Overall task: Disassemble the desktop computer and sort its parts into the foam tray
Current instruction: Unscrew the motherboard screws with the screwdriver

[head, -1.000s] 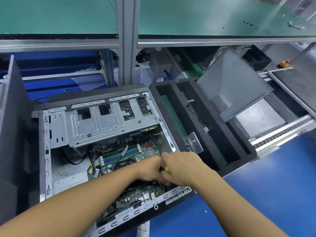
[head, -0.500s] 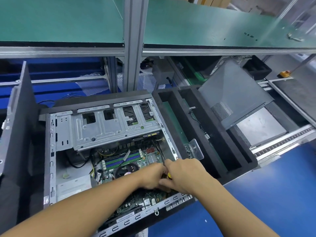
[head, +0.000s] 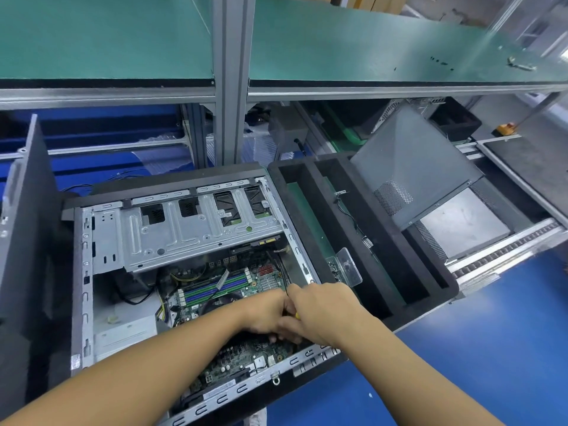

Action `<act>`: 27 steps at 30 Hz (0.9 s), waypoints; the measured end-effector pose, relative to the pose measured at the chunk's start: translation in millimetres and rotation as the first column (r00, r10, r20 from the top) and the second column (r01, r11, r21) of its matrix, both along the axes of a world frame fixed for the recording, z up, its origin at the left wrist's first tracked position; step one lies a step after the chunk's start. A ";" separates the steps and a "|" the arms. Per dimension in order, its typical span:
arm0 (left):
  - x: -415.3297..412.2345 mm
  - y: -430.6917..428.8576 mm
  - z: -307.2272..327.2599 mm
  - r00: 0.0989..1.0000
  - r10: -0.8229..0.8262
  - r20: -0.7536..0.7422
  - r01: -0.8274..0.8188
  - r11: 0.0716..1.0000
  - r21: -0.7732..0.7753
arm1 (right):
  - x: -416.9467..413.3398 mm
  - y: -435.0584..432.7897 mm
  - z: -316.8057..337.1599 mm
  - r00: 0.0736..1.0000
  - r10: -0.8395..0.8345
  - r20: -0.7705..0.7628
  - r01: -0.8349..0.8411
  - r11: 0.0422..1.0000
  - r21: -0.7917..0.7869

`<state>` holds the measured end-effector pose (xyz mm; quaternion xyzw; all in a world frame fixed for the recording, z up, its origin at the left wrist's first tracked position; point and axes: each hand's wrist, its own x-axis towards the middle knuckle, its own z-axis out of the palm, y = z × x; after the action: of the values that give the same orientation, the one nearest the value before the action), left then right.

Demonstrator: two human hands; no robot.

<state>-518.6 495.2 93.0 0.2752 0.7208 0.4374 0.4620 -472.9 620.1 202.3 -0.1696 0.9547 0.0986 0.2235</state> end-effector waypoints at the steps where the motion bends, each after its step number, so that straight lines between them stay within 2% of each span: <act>1: -0.5 -0.1 -0.1 1.000 -0.006 0.002 0.006 1.000 0.004 | -0.9 0.4 -1.1 1.000 0.004 -0.017 -0.004 1.000 0.009; 8: -4.7 -0.8 -0.7 0.993 0.018 0.118 -0.016 1.000 -0.017 | -4.1 -1.2 -4.1 0.999 0.012 0.042 -0.012 1.000 -0.001; 11: -6.0 0.2 -2.2 0.993 0.010 0.116 -0.007 1.000 -0.029 | -4.7 -0.6 -2.1 0.997 0.009 0.082 -0.010 1.000 0.007; 18: -2.4 1.1 -2.6 0.998 0.018 0.062 -0.018 1.000 0.005 | -7.8 3.8 -2.6 0.998 0.061 -0.034 -0.060 0.998 0.019; 23: -6.2 0.3 -4.2 0.990 0.008 0.142 -0.008 1.000 -0.002 | -9.4 5.0 0.3 0.995 0.088 0.040 -0.089 0.996 0.029; 27: -6.6 1.4 -5.1 0.993 0.008 0.114 -0.008 1.000 -0.001 | -7.9 6.8 5.3 0.992 0.056 0.116 -0.055 0.998 -0.005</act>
<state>-525.1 496.7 87.9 0.2467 0.6943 0.4543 0.5006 -480.8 626.9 207.6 -0.2017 0.9352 0.0939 0.2756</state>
